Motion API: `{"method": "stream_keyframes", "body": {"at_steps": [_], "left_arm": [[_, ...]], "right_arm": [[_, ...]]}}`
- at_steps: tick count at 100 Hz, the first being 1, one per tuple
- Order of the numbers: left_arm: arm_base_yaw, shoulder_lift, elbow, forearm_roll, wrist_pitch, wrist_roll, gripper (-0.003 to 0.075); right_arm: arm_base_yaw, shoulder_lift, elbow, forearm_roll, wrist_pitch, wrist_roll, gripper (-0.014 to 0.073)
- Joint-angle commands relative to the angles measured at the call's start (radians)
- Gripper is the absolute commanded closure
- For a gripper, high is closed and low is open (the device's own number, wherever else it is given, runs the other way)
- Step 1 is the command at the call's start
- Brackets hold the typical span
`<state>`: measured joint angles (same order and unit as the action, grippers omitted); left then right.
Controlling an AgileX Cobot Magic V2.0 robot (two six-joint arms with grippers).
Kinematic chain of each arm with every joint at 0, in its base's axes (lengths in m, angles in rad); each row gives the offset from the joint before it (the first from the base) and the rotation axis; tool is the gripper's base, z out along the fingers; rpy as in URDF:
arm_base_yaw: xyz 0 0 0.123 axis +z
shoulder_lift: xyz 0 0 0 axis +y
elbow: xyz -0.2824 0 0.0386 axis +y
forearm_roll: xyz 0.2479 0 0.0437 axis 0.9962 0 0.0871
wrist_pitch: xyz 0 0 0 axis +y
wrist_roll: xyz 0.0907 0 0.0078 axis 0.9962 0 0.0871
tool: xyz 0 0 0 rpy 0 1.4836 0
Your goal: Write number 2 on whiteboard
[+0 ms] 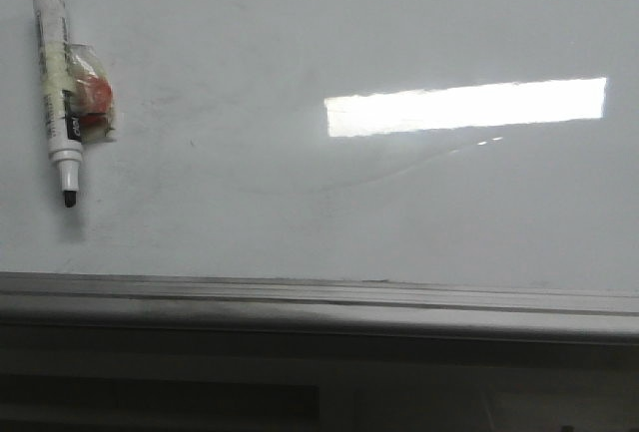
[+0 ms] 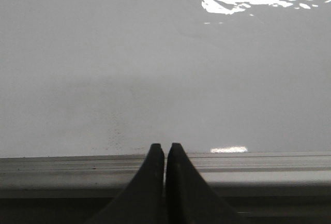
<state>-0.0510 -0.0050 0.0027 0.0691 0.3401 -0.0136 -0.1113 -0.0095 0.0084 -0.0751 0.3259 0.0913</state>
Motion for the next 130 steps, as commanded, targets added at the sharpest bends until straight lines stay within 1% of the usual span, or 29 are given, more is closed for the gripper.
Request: {"method": "stream_keyframes", "body": {"at_steps": [1, 22, 30, 40, 57, 67, 72, 77, 83, 85, 92, 99, 115, 130], "left_arm": [[0.0, -0.028, 0.03, 0.001, -0.047, -0.005, 0.0739], [0.0, -0.028, 0.03, 0.003, -0.047, -0.005, 0.0739], [0.0, -0.028, 0.03, 0.054, -0.047, -0.005, 0.0739], [0.0, -0.028, 0.03, 0.059, -0.062, -0.005, 0.0739], [0.0, -0.028, 0.03, 0.047, -0.146, -0.005, 0.0739], [0.0, -0.028, 0.03, 0.047, -0.227, -0.005, 0.0739], [0.0, -0.028, 0.03, 0.047, -0.275, -0.005, 0.0739], [0.0, -0.028, 0.03, 0.047, -0.319, -0.005, 0.0739], [0.0, -0.028, 0.03, 0.047, -0.363, -0.005, 0.0739], [0.0, -0.028, 0.03, 0.047, -0.37, -0.005, 0.0739], [0.0, -0.028, 0.03, 0.047, -0.393, -0.005, 0.0739], [0.0, -0.028, 0.03, 0.047, -0.393, -0.005, 0.0739], [0.0, -0.028, 0.028, 0.047, -0.412, -0.005, 0.0739], [0.0, -0.028, 0.028, 0.036, -0.441, -0.014, 0.0739]], "right_arm": [[-0.006, -0.023, 0.023, -0.002, -0.037, -0.01, 0.0645], [-0.006, -0.023, 0.023, -0.002, -0.037, -0.01, 0.0645], [-0.006, -0.023, 0.023, -0.002, -0.037, -0.01, 0.0645], [-0.006, -0.023, 0.023, -0.002, -0.037, -0.01, 0.0645], [-0.006, -0.023, 0.023, -0.002, -0.037, -0.01, 0.0645], [-0.006, -0.023, 0.023, -0.002, -0.04, -0.01, 0.0645], [-0.006, -0.023, 0.023, -0.002, -0.068, -0.01, 0.0645], [-0.006, -0.023, 0.023, -0.002, -0.127, -0.01, 0.0645], [-0.006, -0.023, 0.023, -0.002, -0.238, -0.01, 0.0645], [-0.006, -0.023, 0.023, -0.002, -0.291, -0.01, 0.0645], [-0.006, -0.023, 0.023, -0.002, -0.41, -0.01, 0.0645], [-0.006, -0.023, 0.023, -0.002, -0.493, -0.01, 0.0645], [-0.006, -0.023, 0.023, -0.002, -0.587, -0.01, 0.0645], [-0.006, -0.023, 0.023, -0.002, -0.539, -0.01, 0.0645]]}}
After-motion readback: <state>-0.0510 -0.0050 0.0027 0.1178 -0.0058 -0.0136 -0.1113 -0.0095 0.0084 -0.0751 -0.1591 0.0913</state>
